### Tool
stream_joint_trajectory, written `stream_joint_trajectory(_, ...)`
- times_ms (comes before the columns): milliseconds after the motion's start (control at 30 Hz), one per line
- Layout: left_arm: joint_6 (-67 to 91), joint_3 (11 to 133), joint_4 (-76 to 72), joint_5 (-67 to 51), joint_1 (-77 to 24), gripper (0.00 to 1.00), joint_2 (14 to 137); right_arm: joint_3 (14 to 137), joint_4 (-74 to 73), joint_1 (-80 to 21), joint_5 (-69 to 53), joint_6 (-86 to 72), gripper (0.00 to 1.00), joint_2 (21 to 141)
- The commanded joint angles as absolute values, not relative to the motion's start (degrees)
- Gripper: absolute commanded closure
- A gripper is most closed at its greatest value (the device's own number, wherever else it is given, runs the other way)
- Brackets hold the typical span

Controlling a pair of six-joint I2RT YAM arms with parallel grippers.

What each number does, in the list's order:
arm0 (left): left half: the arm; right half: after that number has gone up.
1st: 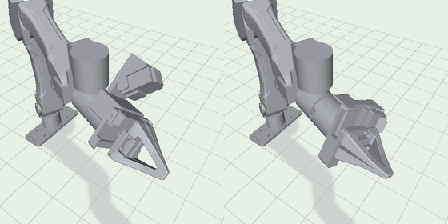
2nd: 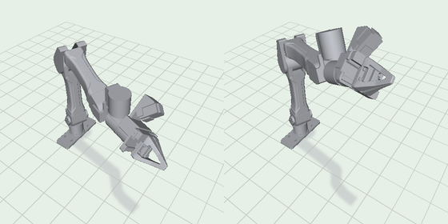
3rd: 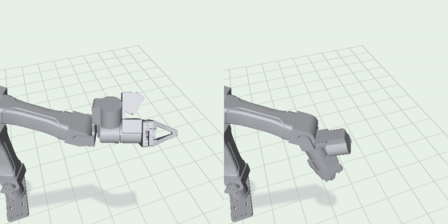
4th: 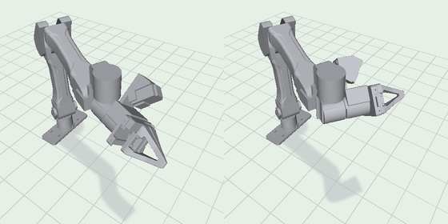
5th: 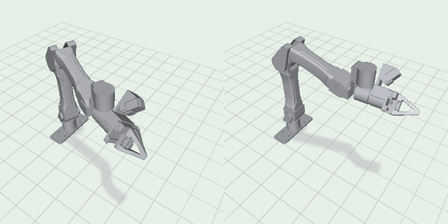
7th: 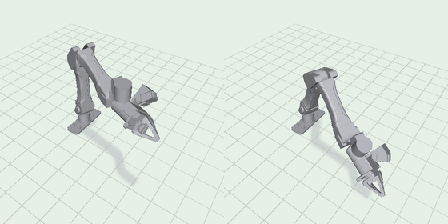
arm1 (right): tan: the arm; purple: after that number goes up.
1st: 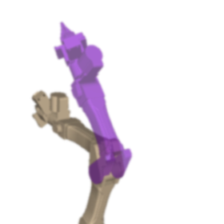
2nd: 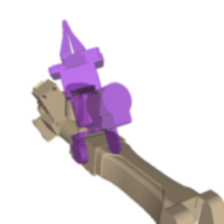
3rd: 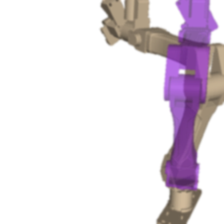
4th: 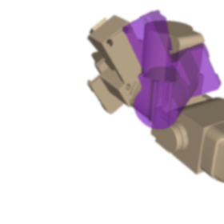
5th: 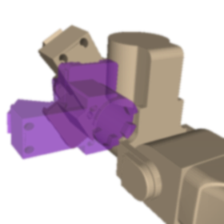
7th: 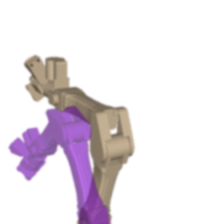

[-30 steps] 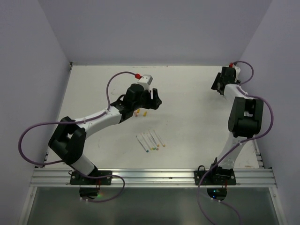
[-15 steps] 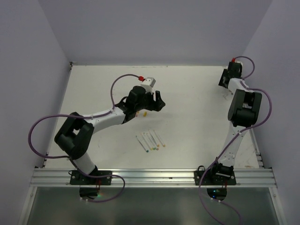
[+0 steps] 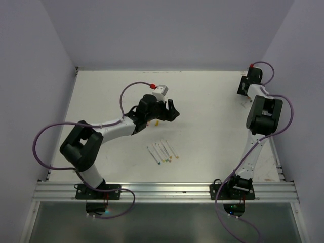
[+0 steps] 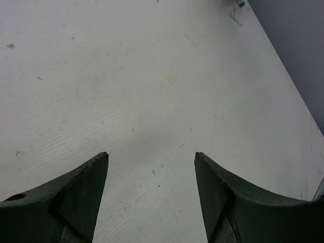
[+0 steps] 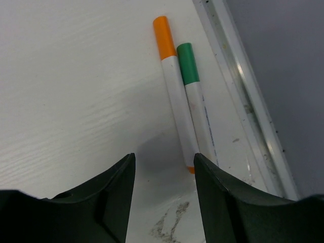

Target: Open the pen caps

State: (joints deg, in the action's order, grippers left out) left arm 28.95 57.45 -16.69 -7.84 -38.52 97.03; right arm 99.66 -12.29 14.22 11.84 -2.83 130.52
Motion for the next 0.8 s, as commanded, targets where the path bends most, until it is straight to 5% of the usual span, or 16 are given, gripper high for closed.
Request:
stream_joint_trajectory(0, 29.62, 57.13, -20.39, -9.32, -37.53, 0.28, 97.91, 101.43, -12.57, 14.24, 11.87, -1.06, 0.46, 131.57)
stream_joint_trajectory(500, 30.15, 56.60, -21.62, -9.76, -36.83, 0.28, 99.05, 100.02, -11.00, 14.76, 11.87, -0.35, 0.45, 132.10)
stream_joint_trajectory(767, 30.32, 56.43, -21.97, -10.28, -36.83, 0.28, 98.96, 88.43, -0.36, 14.68, 12.74, 1.93, 0.44, 124.11)
